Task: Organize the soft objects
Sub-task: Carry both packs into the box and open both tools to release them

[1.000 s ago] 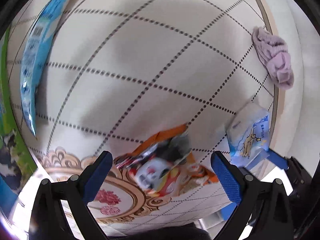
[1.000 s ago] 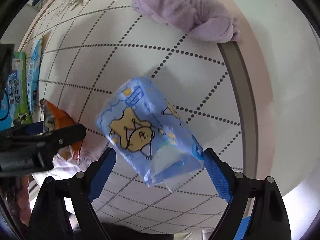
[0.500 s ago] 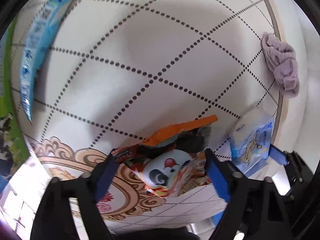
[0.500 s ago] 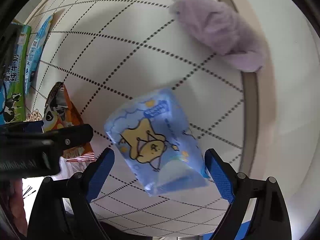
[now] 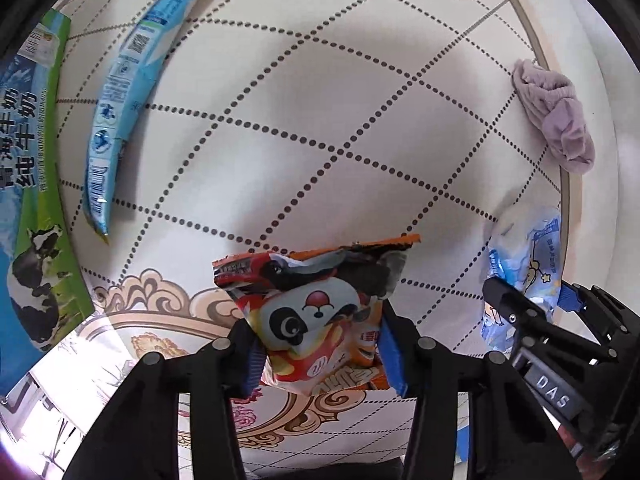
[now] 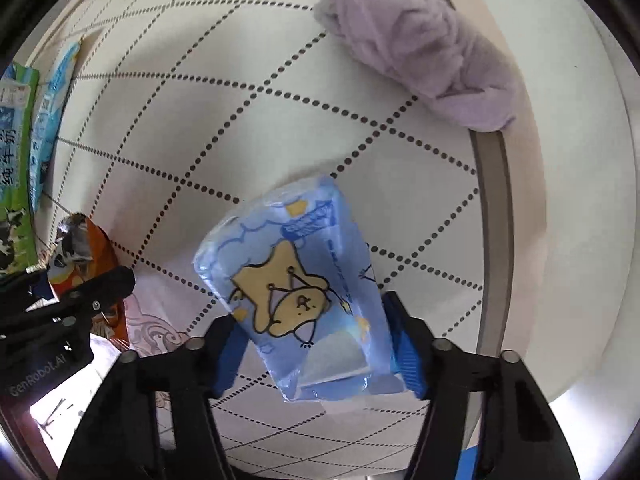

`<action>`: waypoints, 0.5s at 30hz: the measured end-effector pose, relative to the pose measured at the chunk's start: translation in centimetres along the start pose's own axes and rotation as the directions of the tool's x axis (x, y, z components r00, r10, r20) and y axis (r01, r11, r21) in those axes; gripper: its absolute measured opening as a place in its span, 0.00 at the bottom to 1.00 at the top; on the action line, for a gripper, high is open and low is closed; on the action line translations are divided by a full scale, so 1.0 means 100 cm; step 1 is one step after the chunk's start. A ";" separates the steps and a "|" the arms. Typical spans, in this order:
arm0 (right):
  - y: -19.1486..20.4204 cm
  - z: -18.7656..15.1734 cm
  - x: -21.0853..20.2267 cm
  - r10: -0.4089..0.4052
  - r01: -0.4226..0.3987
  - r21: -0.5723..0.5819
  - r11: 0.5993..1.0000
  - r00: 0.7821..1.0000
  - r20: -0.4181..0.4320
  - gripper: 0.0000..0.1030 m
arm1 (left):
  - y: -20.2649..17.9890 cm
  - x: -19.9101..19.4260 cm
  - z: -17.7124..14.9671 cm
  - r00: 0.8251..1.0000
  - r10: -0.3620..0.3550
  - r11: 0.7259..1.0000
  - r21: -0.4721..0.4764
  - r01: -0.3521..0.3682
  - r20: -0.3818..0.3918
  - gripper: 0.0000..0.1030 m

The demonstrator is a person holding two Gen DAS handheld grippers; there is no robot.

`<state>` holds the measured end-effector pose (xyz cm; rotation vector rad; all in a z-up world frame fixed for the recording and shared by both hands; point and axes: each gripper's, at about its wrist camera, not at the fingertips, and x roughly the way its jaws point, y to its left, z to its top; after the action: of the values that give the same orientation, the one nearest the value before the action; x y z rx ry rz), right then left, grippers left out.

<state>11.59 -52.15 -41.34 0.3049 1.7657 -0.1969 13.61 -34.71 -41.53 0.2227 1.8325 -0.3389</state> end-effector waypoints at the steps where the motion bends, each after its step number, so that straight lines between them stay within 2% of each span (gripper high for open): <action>1: -0.001 -0.001 -0.004 0.008 -0.008 0.010 1.000 1.000 0.005 0.54 | 0.003 -0.005 -0.001 1.000 0.002 1.000 0.005 -0.002 0.011 0.43; 3: 0.007 0.000 -0.017 0.023 -0.024 0.031 0.999 1.000 0.007 0.50 | 0.002 -0.012 0.001 1.000 0.002 1.000 0.017 -0.003 0.028 0.43; 9: 0.012 -0.011 -0.050 0.079 -0.082 0.071 0.994 0.996 0.042 0.49 | 0.002 -0.038 -0.019 0.995 -0.027 0.999 0.044 0.023 0.097 0.43; 13: 0.030 -0.018 -0.090 0.117 -0.122 0.049 0.991 0.988 0.100 0.49 | 0.010 -0.078 -0.036 0.983 -0.081 0.996 0.059 0.072 0.164 0.43; 15: 0.047 -0.022 -0.115 0.139 -0.144 0.024 0.989 0.981 0.136 0.49 | 0.020 -0.107 -0.044 0.971 -0.108 0.993 0.065 0.096 0.213 0.43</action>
<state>13.22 -48.12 -29.47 0.4304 1.6020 -0.1413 13.32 -31.14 -30.41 0.1241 1.6242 -0.4674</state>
